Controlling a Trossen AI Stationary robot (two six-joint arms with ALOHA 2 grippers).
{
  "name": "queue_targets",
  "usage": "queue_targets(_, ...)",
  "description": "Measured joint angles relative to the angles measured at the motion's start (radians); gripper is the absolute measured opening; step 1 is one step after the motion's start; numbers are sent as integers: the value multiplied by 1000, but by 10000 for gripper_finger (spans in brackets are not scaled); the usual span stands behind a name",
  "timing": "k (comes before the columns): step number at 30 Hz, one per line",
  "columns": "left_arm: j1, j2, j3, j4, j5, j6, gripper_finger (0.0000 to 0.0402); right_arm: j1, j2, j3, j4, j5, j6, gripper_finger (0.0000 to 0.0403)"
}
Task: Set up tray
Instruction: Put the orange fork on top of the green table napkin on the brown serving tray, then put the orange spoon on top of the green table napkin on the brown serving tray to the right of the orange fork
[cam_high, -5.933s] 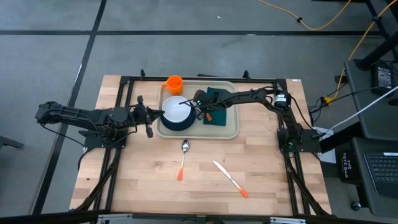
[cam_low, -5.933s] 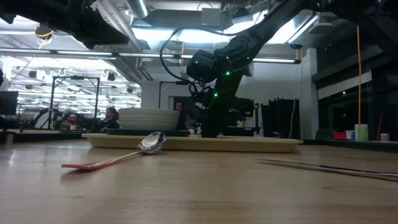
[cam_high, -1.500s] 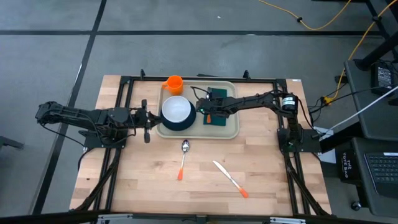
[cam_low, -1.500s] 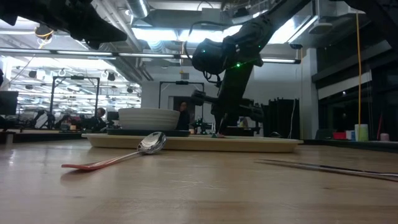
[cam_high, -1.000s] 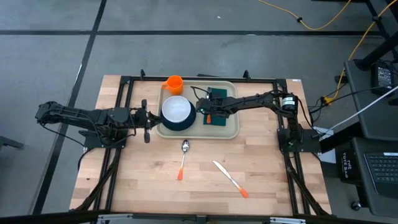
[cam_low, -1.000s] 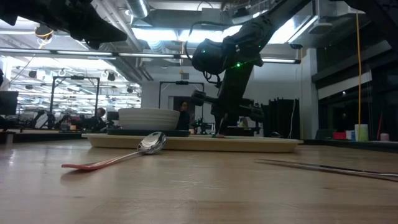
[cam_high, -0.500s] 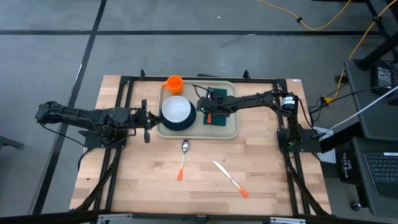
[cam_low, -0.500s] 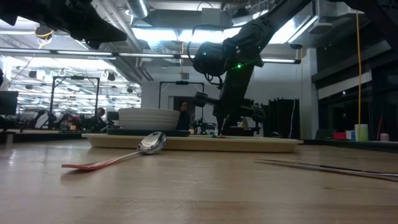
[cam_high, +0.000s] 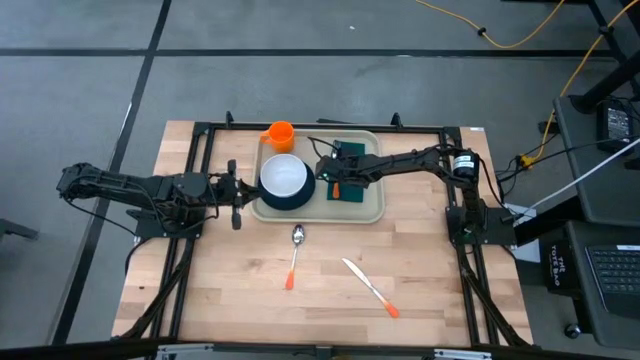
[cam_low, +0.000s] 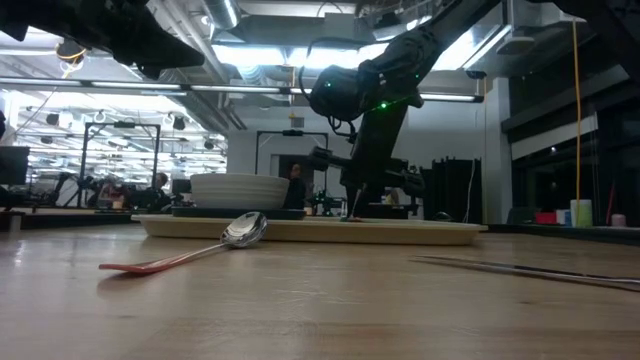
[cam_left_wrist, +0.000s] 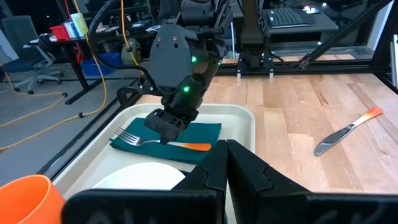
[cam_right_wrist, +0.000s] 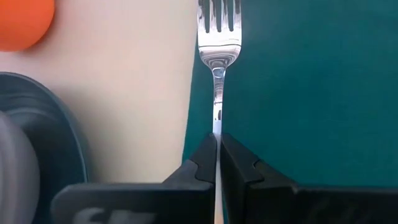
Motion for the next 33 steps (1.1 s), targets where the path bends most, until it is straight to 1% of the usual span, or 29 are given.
queue_targets(9,0,0,0,0,0,0,5,0,0,0,0,0,3,11)
queue_targets(12,0,0,0,0,0,0,2,0,0,0,-2,0,27,17)
queue_targets(20,0,0,0,0,0,0,6,0,0,0,-1,0,25,45)
queue_targets(27,0,0,0,0,0,1,2,0,0,0,-2,1,23,50)
queue_targets(29,0,0,0,0,0,0,3,0,0,0,-1,1,6,50)
queue_targets(33,0,0,0,0,0,1,6,0,0,0,5,4,-82,50)
